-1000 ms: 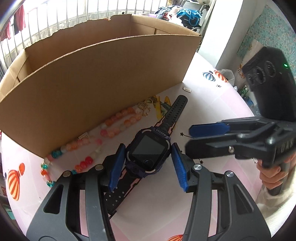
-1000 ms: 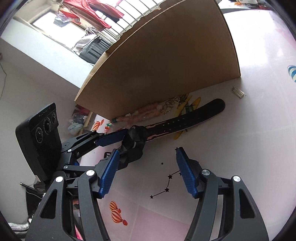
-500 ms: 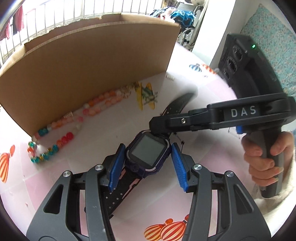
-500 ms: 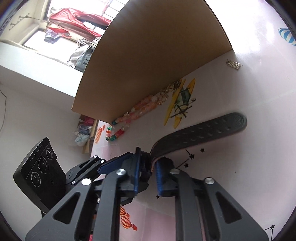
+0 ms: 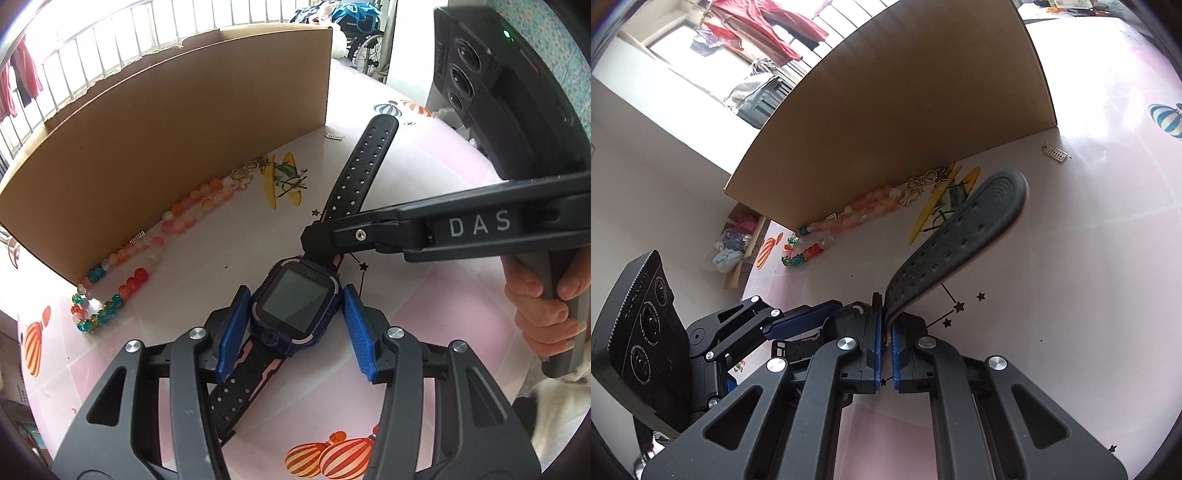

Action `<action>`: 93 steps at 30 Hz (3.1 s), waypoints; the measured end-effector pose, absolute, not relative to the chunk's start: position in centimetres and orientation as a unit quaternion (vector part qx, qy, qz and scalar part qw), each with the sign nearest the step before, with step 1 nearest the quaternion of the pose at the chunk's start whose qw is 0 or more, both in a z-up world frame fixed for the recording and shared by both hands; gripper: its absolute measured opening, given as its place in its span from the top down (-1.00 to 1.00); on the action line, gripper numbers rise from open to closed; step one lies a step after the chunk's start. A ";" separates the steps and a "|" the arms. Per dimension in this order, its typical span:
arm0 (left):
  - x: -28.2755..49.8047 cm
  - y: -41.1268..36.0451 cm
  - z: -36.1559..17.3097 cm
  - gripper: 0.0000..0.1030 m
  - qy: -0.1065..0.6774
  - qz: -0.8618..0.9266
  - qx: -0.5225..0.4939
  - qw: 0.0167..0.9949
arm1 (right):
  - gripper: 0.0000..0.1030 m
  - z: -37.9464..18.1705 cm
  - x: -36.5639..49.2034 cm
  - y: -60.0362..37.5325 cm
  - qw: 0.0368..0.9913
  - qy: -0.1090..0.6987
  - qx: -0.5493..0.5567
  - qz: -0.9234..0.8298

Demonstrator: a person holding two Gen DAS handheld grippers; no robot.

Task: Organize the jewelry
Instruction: 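Lift the smartwatch off the table with both tools holding it, then lower the smartwatch into the box and open both tools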

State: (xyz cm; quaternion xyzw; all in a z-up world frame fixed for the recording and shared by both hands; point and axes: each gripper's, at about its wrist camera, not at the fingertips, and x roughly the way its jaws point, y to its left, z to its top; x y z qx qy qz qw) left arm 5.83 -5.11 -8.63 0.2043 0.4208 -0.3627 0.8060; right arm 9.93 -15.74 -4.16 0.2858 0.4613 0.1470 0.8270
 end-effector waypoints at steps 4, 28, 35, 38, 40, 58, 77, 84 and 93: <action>6.0 -7.0 -9.3 0.03 0.426 -0.344 0.219 0.807 | 0.91 -4.0 9.7 -15.5 0.828 0.467 0.277 0.140; 4.1 -5.0 -10.0 -0.23 0.412 -0.329 0.227 0.819 | 0.93 -2.5 8.8 -14.6 0.853 0.433 0.247 0.156; 4.3 -4.6 -10.3 -0.24 0.394 -0.349 0.234 0.817 | 0.93 -0.5 8.3 -14.3 0.862 0.414 0.235 0.173; 4.6 -4.8 -10.5 -0.23 0.391 -0.356 0.229 0.817 | 0.93 0.7 7.8 -14.2 0.870 0.400 0.225 0.182; 4.9 -4.8 -10.6 -0.17 0.390 -0.363 0.223 0.816 | 0.93 1.6 7.5 -14.1 0.873 0.389 0.223 0.192; 4.9 -3.6 -7.2 0.63 0.364 -0.352 0.229 0.831 | 0.93 6.5 8.1 -14.5 0.891 0.352 0.197 0.210; 23.4 -6.7 2.8 0.65 0.345 -0.274 0.371 0.818 | 0.93 13.1 28.6 -17.1 0.889 0.374 0.174 0.201; 31.6 -10.2 -3.1 0.65 0.416 -0.279 0.452 0.738 | 0.93 5.2 36.8 -17.6 0.840 0.505 0.166 0.110; 33.7 -11.9 -8.5 0.82 0.469 -0.259 0.551 0.640 | 0.85 0.0 40.6 -17.6 0.757 0.630 0.170 0.048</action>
